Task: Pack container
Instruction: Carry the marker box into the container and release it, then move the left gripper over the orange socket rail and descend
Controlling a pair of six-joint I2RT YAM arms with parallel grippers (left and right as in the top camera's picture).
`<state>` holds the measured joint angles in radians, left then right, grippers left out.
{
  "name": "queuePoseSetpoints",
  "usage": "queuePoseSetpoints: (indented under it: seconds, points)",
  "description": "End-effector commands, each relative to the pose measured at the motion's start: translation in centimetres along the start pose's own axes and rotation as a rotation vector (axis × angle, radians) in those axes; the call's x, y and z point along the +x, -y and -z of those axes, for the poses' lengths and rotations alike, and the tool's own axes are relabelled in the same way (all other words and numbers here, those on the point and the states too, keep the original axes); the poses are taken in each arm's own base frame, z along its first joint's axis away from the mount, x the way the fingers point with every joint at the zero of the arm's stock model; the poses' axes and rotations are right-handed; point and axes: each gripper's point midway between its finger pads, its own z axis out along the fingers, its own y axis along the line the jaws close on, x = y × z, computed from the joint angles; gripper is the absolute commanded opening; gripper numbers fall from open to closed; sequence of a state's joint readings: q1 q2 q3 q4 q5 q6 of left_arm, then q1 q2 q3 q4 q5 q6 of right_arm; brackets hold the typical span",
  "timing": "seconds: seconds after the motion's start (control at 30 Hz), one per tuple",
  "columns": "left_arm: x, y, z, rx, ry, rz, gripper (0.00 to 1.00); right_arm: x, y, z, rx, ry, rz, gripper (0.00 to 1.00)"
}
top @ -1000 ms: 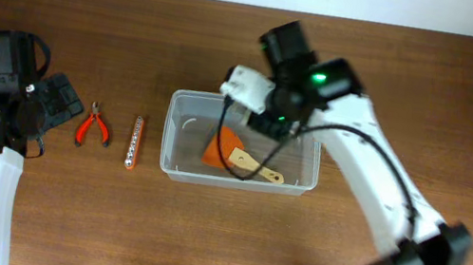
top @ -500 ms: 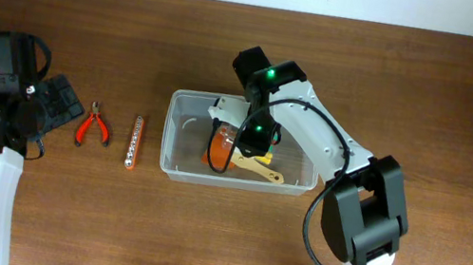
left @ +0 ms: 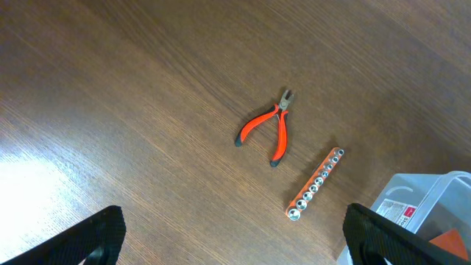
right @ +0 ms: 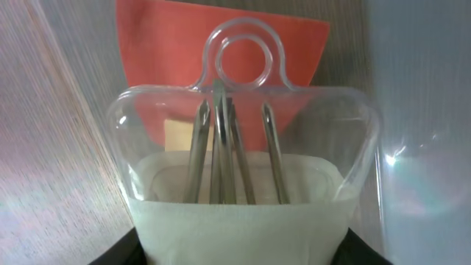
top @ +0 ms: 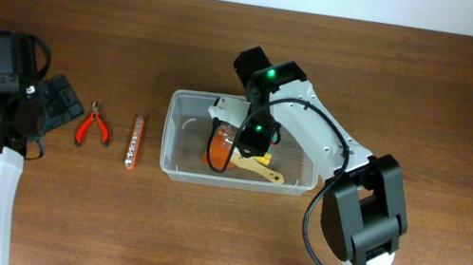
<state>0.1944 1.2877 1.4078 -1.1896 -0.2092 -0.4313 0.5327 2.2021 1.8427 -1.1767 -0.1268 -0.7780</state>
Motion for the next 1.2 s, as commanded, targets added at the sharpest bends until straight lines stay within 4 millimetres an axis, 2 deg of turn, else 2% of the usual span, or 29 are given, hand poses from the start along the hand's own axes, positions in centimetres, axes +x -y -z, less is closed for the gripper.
queuePoseSetpoints:
  seconds: [0.0, 0.13, 0.27, 0.4, 0.47, 0.53, 0.63, 0.7, 0.77, 0.8, 0.83, 0.9, 1.03, 1.1, 1.17]
  points:
    - [0.2, -0.1, -0.3, -0.005, -0.013, 0.010, 0.97, -0.6, 0.0, 1.1, 0.002, 0.041, -0.009, 0.70]
    - [0.2, -0.2, -0.3, -0.006, -0.014, 0.010, 0.97, -0.9, 0.1, 3.1, 0.035, 0.074, -0.004, 0.99]
    - [0.2, -0.2, -0.3, -0.006, -0.014, 0.010, 0.97, -0.8, 0.3, 5.5, 0.074, 0.108, -0.030, 0.99]
    - [0.3, -0.2, -0.3, -0.005, -0.014, -0.046, 0.97, -0.2, 0.3, 9.3, 0.127, 0.160, -0.047, 0.99]
    - [0.3, -0.1, -0.3, -0.004, -0.015, -0.092, 0.97, 0.2, 0.4, 12.1, 0.179, 0.204, -0.080, 0.99]
    - [0.3, -0.1, -0.3, -0.002, -0.016, -0.142, 0.97, 1.5, 1.1, 15.5, 0.254, 0.249, -0.151, 0.99]
    - [0.8, 1.0, -0.3, 0.067, -0.038, -0.244, 0.97, 5.5, 3.2, 21.1, 0.415, 0.308, -0.327, 0.99]
    - [1.5, 2.4, -0.1, 0.144, -0.060, -0.302, 0.98, 9.4, 5.2, 25.3, 0.523, 0.389, -0.511, 0.99]
    - [2.2, 3.6, 0.2, 0.179, -0.071, -0.338, 0.99, 14.5, 6.9, 29.2, 0.613, 0.490, -0.770, 0.99]
    - [2.5, 4.0, 0.3, 0.185, -0.075, -0.356, 0.99, 16.8, 7.4, 30.4, 0.636, 0.528, -0.881, 0.99]
    - [2.9, 4.6, 0.4, 0.195, -0.078, -0.380, 0.99, 20.1, 7.7, 31.7, 0.652, 0.573, -1.024, 0.99]
    - [3.8, 6.3, 0.6, 0.222, -0.090, -0.437, 0.99, 25.1, 7.6, 32.7, 0.634, 0.637, -1.227, 0.99]
    - [5.4, 8.9, -0.1, 0.250, -0.130, -0.521, 0.99, 31.1, 6.4, 31.7, 0.550, 0.645, -1.421, 0.99]
    - [6.0, 9.6, -1.3, 0.243, -0.165, -0.542, 0.99, 32.9, 6.1, 30.8, 0.531, 0.613, -1.484, 0.99]
    - [6.3, 10.0, -2.7, 0.227, -0.202, -0.541, 0.99, 33.5, 6.2, 30.2, 0.515, 0.598, -1.505, 0.99]
